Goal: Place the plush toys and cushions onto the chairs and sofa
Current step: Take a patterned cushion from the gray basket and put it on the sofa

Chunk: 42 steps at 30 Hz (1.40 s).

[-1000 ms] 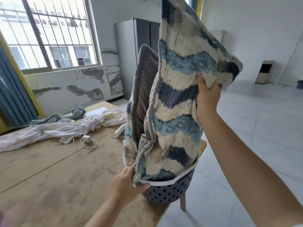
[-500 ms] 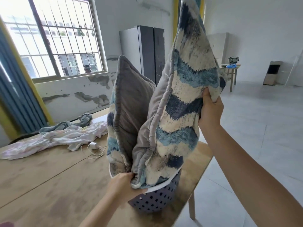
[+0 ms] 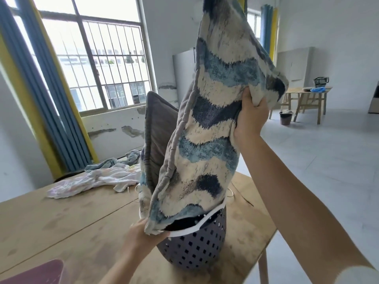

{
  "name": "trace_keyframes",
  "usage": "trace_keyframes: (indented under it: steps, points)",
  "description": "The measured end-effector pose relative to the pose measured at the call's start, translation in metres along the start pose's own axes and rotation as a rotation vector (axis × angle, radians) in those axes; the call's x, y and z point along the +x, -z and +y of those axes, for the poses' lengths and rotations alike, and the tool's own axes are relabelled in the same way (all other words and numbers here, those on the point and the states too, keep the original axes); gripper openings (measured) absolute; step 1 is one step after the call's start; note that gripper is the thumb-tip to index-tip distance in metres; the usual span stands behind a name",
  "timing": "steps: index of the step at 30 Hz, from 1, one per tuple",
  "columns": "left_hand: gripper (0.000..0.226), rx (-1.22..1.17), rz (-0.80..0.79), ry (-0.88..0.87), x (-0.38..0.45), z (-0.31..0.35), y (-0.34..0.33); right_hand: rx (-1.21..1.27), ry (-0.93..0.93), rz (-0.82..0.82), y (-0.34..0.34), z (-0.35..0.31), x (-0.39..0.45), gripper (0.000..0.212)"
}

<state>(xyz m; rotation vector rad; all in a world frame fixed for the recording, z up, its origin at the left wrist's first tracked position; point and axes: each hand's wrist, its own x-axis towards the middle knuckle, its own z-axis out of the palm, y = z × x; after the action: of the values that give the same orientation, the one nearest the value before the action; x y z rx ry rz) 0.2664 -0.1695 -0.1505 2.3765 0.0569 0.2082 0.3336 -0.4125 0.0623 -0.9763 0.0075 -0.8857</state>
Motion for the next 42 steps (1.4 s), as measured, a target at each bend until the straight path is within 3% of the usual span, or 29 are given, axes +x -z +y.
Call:
trace_keyframes:
  steps: [3,5,8,9,11,16,18,20,22,24,27,29,32,36,39,40,42]
  points:
    - [0.048,-0.184,-0.125,0.04,0.001,0.005,0.002,-0.042,0.096,0.05,-0.001,-0.017,0.007,0.007]
    - [0.071,-0.118,-0.296,-0.051,0.004,0.006,0.021,-0.04,0.128,0.061,0.001,-0.023,0.007,0.011]
    - [0.078,-0.233,-0.56,-0.156,-0.01,0.018,0.075,-0.045,0.123,0.09,0.005,-0.023,0.004,0.024]
    - [0.07,-0.306,-0.528,-0.14,-0.011,0.034,0.089,-0.046,0.108,0.102,0.008,-0.022,0.002,0.027]
    - [0.064,-0.338,-0.293,-0.146,-0.011,0.07,0.091,-0.056,0.076,0.115,0.014,-0.019,-0.001,0.03]
    - [0.09,-0.041,0.083,-0.152,-0.012,0.146,0.017,-0.119,0.033,0.056,0.018,-0.01,-0.019,0.033]
    - [0.072,-0.075,0.248,-0.107,0.001,0.149,0.001,-0.144,0.032,0.023,0.02,-0.006,-0.023,0.027]
    - [0.034,-0.157,0.356,-0.148,0.011,0.144,-0.003,-0.213,0.068,-0.017,0.022,-0.002,-0.024,0.025]
    - [0.015,-0.18,0.464,-0.221,0.019,0.141,0.0,-0.243,0.102,-0.057,0.022,-0.002,-0.022,0.029]
    - [0.012,-0.183,0.554,-0.25,0.03,0.145,0.014,-0.236,0.131,-0.089,0.018,-0.01,-0.017,0.027]
    - [0.016,-0.154,0.66,-0.324,0.043,0.169,0.046,-0.149,0.146,-0.124,0.009,-0.031,-0.006,0.007]
    - [0.022,-0.134,0.725,-0.424,0.045,0.186,0.07,-0.109,0.169,-0.15,0.009,-0.047,0.002,0.017]
    - [0.034,-0.081,0.725,-0.537,0.042,0.208,0.098,-0.224,0.309,-0.122,0.019,-0.074,0.005,0.011]
    - [0.036,-0.12,0.619,-0.667,0.033,0.228,0.107,-0.543,0.555,0.139,0.049,-0.087,-0.001,0.06]
    - [0.034,-0.204,0.516,-0.691,0.026,0.24,0.095,-0.997,0.868,0.266,0.093,-0.092,-0.004,0.067]
    - [0.033,-0.228,0.471,-0.731,0.022,0.244,0.088,-1.161,0.947,0.219,0.109,-0.098,-0.004,0.065]
    - [0.036,-0.231,0.384,-0.854,0.012,0.253,0.071,-1.357,1.018,-0.048,0.141,-0.114,-0.002,0.065]
